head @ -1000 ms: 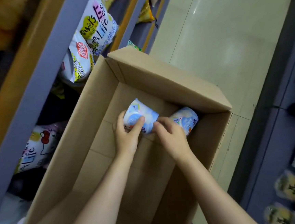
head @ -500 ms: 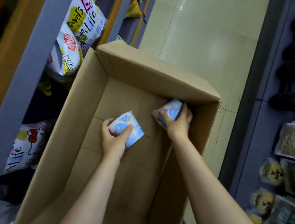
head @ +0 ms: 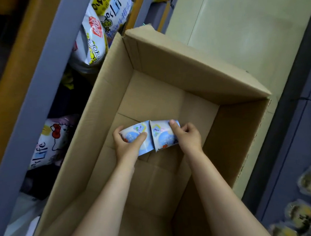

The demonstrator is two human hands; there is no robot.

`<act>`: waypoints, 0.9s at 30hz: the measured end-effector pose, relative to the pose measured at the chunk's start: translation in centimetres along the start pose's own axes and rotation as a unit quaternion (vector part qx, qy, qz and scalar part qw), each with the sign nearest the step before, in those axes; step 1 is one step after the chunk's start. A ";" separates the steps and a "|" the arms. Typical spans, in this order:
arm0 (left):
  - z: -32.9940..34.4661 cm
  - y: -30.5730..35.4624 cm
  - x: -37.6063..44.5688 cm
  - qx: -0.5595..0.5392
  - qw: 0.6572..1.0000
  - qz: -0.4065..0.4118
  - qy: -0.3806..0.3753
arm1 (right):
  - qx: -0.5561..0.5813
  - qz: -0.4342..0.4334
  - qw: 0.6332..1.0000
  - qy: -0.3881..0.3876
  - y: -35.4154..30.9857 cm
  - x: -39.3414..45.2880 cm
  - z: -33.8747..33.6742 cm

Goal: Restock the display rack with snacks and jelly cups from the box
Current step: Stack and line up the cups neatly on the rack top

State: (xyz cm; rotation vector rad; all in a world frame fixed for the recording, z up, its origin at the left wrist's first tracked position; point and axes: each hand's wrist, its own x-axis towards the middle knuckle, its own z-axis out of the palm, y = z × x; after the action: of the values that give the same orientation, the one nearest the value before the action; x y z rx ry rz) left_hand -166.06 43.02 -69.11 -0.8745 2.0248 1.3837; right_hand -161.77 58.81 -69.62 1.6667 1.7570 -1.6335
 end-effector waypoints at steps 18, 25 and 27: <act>-8.0 3.4 -14.1 -0.139 0.985 0.067 0.075 | -0.082 -0.105 0.945 -0.299 -6.1 -13.3 -6.5; -16.7 2.8 -23.9 -0.198 0.969 0.115 0.093 | 0.000 -0.147 0.929 -0.340 -6.7 -24.8 -9.0; -19.5 1.5 -27.0 -0.225 0.960 0.142 0.088 | -0.020 -0.182 0.904 -0.385 -5.9 -29.6 -8.7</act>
State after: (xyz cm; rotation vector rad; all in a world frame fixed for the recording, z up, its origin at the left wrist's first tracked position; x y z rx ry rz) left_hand -150.93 30.86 -42.01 -0.9462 2.0609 2.0468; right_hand -152.30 50.74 -40.75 0.5139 1.6770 -1.9967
